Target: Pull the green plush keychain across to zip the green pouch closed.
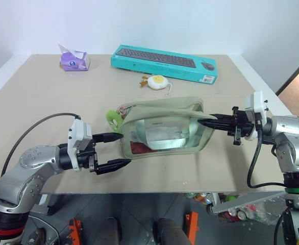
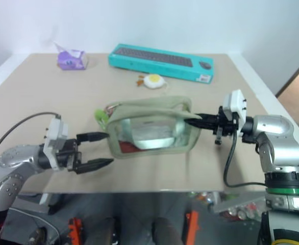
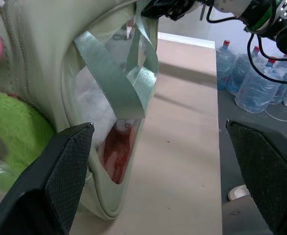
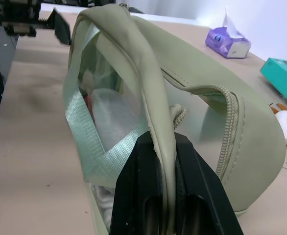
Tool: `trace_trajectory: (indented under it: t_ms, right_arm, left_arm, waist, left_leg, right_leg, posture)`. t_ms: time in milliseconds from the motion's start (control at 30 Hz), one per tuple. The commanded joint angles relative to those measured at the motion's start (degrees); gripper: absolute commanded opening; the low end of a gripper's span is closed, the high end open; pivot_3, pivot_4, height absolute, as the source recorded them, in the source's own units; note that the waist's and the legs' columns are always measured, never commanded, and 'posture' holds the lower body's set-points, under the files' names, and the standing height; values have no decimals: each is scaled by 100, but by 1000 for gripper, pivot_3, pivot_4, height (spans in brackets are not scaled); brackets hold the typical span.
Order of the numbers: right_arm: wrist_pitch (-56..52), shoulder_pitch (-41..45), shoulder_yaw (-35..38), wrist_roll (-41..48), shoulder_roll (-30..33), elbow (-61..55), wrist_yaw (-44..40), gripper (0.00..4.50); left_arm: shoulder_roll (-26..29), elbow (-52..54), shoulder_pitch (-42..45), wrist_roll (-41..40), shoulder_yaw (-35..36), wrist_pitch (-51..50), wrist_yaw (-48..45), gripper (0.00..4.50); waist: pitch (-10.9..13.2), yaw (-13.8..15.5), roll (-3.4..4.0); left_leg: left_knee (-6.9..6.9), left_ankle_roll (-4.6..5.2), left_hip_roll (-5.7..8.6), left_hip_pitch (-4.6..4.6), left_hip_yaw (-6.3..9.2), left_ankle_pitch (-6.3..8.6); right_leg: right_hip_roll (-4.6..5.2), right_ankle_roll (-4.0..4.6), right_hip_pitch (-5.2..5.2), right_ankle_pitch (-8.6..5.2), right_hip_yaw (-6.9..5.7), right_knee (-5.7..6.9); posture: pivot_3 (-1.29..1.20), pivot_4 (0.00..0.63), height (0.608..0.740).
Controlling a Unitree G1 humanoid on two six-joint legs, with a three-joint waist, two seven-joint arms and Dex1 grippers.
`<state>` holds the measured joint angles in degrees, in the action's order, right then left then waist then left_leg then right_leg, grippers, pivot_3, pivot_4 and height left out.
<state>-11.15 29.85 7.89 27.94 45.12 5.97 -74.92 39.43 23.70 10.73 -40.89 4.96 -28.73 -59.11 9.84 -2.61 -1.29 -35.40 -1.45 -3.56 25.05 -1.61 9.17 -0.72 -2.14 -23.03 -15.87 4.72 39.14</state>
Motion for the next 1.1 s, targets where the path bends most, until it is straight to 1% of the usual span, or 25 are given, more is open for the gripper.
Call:
trace_trajectory:
  t_ms: [33,200,467,633,733,800,867,967,1100]
  right_arm:
    - [-18,-88,265,121,106,-354,139,53]
    - [-187,-304,382,219,94,-662,369,53]
    - [-401,-614,466,329,94,-963,634,53]
    - [-401,-767,480,334,81,-1091,741,53]
    - [-410,-805,474,347,65,-1172,810,53]
    - [-417,-854,476,365,65,-1243,836,53]
    - [-422,-880,476,381,74,-1274,841,53]
    - [-427,-859,454,388,80,-1274,841,53]
    - [-423,-817,404,368,85,-1255,814,53]
  left_arm:
    - [3,197,88,-47,29,64,8,4500]
    - [-2,50,223,-26,-16,93,-71,4500]
    - [52,144,281,-200,-137,-64,-327,4500]
    - [28,94,343,-165,-123,-37,-305,4500]
    - [26,7,391,-528,186,-307,-105,4500]
    - [11,-305,502,-1298,823,-843,411,4500]
    - [137,-492,514,-1464,1109,-1042,543,4500]
    - [392,-880,457,-870,1118,-671,314,4500]
    - [411,-1588,837,-248,957,-89,180,4500]
  waist:
    - [0,0,0]
    - [0,0,0]
    - [0,0,0]
    - [0,0,0]
    - [0,0,0]
    - [0,-1,0]
    - [0,-7,0]
    - [-1,-5,1]
    - [0,0,-2]
  left_leg:
    - [0,0,0,-1,-1,0]
    - [-1,-1,0,-1,-1,-1]
    - [0,-1,0,-1,0,-1]
    - [-1,-1,0,-1,0,-1]
    - [-2,-1,0,-2,0,-1]
    - [-1,-1,-1,-1,0,-1]
    - [-1,-1,-5,-2,3,-1]
    - [0,-1,-5,-3,3,-1]
    - [-2,-1,1,-3,0,-1]
  right_leg:
    - [0,0,0,1,1,0]
    - [0,-2,0,2,1,0]
    - [-1,-2,0,0,1,0]
    - [-1,-3,1,1,1,0]
    - [-1,-3,1,1,1,0]
    - [-2,-3,1,1,0,0]
    - [-6,-2,0,1,-2,1]
    - [-8,-1,0,1,-3,2]
    - [-2,-2,2,1,-2,2]
  posture:
    - [0,150,740]
    - [0,150,740]
    - [0,150,740]
    - [0,150,740]
    - [0,150,740]
    - [0,150,740]
    - [0,150,740]
    - [0,150,740]
    - [0,150,740]
